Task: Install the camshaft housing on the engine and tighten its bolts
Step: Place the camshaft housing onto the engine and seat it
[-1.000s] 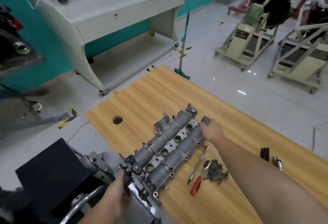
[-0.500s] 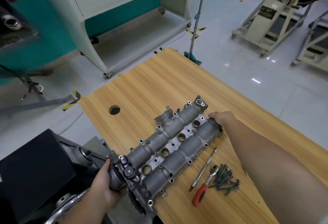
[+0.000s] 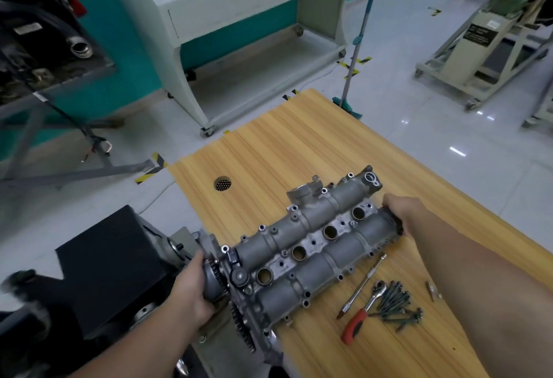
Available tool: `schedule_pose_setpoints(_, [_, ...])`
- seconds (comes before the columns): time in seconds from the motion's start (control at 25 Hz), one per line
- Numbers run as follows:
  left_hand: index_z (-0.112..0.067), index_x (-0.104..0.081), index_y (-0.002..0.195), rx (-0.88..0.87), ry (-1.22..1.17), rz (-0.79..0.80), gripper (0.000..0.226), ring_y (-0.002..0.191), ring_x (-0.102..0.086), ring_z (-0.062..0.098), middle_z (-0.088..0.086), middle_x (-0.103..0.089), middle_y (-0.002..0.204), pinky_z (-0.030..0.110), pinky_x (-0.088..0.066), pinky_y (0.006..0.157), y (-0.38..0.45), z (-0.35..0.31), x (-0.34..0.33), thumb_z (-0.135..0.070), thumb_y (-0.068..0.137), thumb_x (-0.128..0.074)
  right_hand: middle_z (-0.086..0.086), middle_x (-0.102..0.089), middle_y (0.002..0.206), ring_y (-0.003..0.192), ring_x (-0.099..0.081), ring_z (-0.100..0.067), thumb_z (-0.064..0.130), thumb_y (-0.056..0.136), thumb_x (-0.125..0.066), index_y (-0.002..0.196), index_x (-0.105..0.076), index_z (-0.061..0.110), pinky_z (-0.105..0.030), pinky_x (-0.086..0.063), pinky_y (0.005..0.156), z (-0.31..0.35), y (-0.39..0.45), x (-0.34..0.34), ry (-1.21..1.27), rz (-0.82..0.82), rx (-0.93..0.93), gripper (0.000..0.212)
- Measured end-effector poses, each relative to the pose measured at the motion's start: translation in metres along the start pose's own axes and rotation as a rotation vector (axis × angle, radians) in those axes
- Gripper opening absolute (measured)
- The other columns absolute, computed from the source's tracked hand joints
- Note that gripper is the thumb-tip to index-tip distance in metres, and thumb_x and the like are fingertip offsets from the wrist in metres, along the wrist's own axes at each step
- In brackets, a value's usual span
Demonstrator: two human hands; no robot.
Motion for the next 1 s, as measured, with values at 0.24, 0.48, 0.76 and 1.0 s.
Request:
schedule_pose_setpoints(0.24, [-0.020, -0.068, 0.105, -0.098, -0.021, 0.034, 0.038, 0.086, -0.071, 0.035, 0.012, -0.077, 0.090, 0.054, -0.059, 0.068, -0.065, -0.081, 0.017, -0.053, 0.097, -0.051, -0.016, -0.065, 0.096, 0.076, -0.064, -0.031, 0.033, 0.073, -0.058, 0.097, -0.053, 0.013, -0.033, -0.052, 0.061, 0.074, -0.090, 0.026, 0.212, 0.174, 0.121, 0.032])
schedule_pose_setpoints(0.48, [-0.024, -0.065, 0.089, -0.269, -0.063, 0.035, 0.036, 0.072, -0.065, 0.024, 0.000, -0.072, 0.077, 0.033, -0.052, 0.069, -0.124, -0.163, 0.088, -0.059, 0.091, -0.052, -0.020, -0.068, 0.116, 0.096, -0.067, -0.034, 0.039, 0.080, -0.065, 0.115, -0.053, 0.015, -0.042, -0.052, 0.080, 0.148, -0.189, -0.025, 0.197, 0.333, 0.303, 0.044])
schedule_pose_setpoints(0.76, [-0.023, -0.066, 0.099, -0.387, -0.194, -0.065, 0.028, 0.080, -0.064, 0.030, 0.005, -0.069, 0.103, 0.046, -0.053, 0.089, -0.154, -0.210, 0.268, -0.047, 0.088, -0.056, -0.017, -0.067, 0.092, 0.072, -0.066, -0.033, 0.030, 0.085, -0.060, 0.101, -0.055, 0.012, -0.037, -0.052, 0.060, 0.149, -0.329, -0.169, 0.138, 0.476, 0.375, 0.025])
schedule_pose_setpoints(1.0, [-0.016, -0.067, 0.082, -0.473, -0.236, -0.161, 0.028, 0.062, -0.067, 0.026, 0.004, -0.072, 0.073, 0.040, -0.056, 0.072, -0.194, -0.234, 0.451, -0.040, 0.092, -0.055, -0.015, -0.064, 0.082, 0.062, -0.063, -0.030, 0.028, 0.089, -0.060, 0.096, -0.057, 0.010, -0.034, -0.051, 0.049, 0.126, -0.470, -0.289, 0.118, 0.594, 0.449, 0.019])
Point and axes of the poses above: each hand's wrist, its own y-axis towards the middle knuckle, its own x-axis out of the back of the hand, z = x × y, the point moved 8 cm from there along y, towards the middle knuckle
